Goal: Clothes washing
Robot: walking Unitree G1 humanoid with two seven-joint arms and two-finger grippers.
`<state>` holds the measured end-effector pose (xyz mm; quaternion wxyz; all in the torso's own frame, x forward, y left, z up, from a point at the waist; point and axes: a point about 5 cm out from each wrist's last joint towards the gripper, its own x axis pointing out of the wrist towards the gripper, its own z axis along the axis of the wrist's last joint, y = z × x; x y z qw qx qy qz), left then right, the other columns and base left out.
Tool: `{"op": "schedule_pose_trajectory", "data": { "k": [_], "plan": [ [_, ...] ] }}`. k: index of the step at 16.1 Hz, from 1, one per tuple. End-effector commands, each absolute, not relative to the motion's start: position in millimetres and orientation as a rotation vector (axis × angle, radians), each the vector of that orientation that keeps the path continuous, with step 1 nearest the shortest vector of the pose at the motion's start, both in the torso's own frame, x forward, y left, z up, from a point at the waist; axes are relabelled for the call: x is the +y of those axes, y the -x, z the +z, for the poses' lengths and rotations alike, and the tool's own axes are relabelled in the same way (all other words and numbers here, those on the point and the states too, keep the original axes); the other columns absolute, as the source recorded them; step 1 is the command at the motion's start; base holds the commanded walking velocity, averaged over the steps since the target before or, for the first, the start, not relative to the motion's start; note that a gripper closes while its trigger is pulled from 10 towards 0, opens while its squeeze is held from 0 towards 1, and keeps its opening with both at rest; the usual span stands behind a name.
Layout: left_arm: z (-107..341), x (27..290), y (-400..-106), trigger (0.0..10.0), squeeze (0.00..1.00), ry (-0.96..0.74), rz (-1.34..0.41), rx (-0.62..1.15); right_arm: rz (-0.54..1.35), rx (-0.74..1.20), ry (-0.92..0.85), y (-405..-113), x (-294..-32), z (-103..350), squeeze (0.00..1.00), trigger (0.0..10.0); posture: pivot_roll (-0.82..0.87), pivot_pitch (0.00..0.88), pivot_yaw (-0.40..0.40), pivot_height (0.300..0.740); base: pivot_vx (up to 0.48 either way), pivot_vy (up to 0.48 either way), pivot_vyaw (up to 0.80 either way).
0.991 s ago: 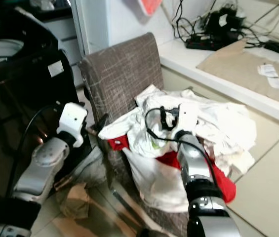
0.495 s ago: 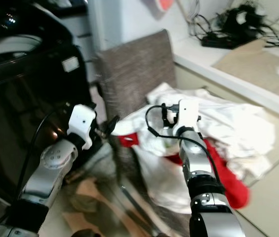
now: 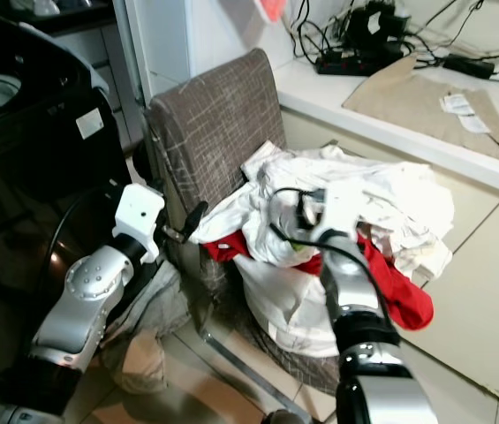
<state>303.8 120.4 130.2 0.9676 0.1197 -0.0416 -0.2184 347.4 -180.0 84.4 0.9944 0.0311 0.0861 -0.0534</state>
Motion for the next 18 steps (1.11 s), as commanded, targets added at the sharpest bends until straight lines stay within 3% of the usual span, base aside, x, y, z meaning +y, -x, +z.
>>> {"op": "schedule_pose_trajectory", "data": {
  "k": [1,4,9,13,18],
  "plan": [
    [134,121,-302,10.0,0.00,-0.251,-0.444,-0.094,-0.131,0.202,-0.102,-349,-184,83,0.00,10.0,-0.09,0.000,-0.009,0.732,0.000,0.000,0.00],
    [136,124,-298,10.0,0.00,-0.273,-0.449,-0.091,-0.024,0.213,-0.187,-357,-171,88,0.00,10.0,-0.07,0.005,-0.004,0.732,0.000,0.000,0.00],
    [141,125,-297,10.0,0.00,-0.273,-0.436,-0.106,0.065,0.013,0.003,-363,-148,122,0.00,10.0,-0.05,0.000,-0.021,0.732,0.000,0.000,0.00],
    [140,120,-296,10.0,0.00,-0.269,-0.445,-0.101,0.137,0.159,-0.179,-359,-132,104,0.00,10.0,-0.05,0.000,-0.034,0.732,0.000,0.000,0.00],
    [142,122,-290,10.0,0.00,-0.253,-0.441,-0.102,0.008,0.301,-0.156,-348,-140,82,0.00,10.0,-0.05,0.017,-0.043,0.732,0.000,0.000,0.00]
  ]
}}
